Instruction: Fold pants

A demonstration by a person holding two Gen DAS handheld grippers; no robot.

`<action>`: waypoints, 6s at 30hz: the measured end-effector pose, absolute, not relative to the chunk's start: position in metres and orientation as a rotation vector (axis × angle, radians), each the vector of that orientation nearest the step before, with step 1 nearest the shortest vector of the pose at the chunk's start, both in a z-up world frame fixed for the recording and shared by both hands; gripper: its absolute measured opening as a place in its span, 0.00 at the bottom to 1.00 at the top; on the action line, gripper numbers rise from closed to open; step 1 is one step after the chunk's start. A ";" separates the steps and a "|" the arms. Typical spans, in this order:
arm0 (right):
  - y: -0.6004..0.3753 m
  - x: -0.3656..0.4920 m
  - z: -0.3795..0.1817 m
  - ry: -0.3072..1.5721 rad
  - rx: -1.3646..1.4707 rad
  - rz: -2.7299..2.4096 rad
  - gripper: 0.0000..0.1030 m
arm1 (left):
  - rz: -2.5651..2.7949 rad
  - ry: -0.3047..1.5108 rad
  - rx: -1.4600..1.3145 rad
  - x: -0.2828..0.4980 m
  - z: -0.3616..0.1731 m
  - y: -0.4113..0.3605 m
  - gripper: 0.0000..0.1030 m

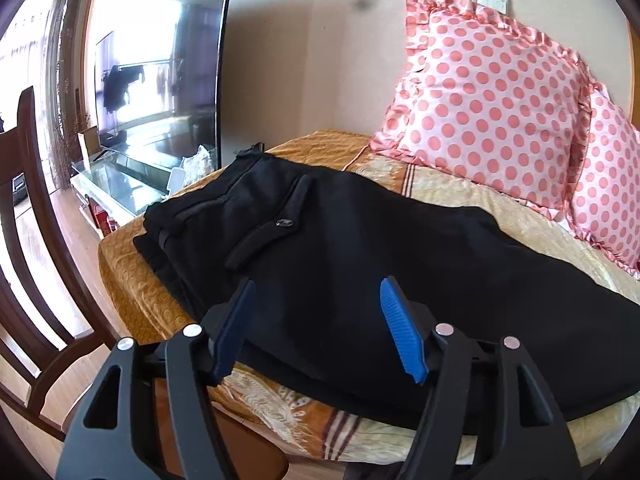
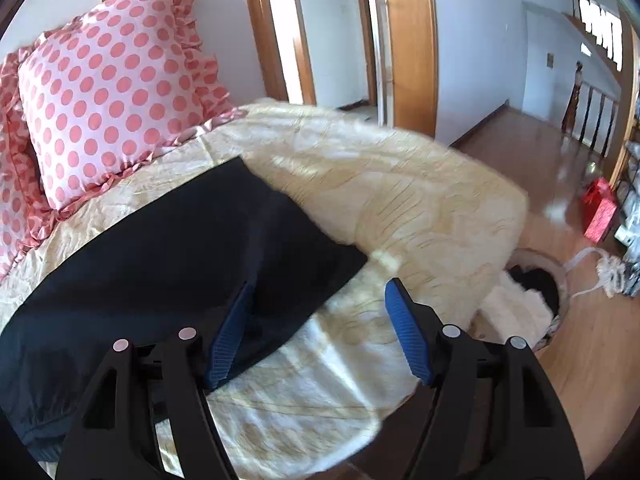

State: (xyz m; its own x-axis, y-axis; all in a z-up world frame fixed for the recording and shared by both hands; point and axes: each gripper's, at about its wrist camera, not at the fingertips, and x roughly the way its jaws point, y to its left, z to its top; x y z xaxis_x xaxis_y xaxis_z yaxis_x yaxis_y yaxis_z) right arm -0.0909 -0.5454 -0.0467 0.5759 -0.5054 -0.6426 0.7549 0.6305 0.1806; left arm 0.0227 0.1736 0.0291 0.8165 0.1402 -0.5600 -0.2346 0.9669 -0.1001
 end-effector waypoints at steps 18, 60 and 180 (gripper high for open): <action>-0.532 -0.084 -0.049 0.489 0.542 -0.657 0.31 | 0.151 0.575 -0.167 0.027 0.031 0.164 0.68; -0.071 0.057 -0.001 0.641 -0.110 0.474 0.06 | 0.241 0.502 -0.245 -0.011 0.046 0.218 0.74; -0.364 -0.009 0.003 0.576 0.298 -0.216 0.73 | -0.723 0.669 0.043 0.045 0.081 -0.160 0.08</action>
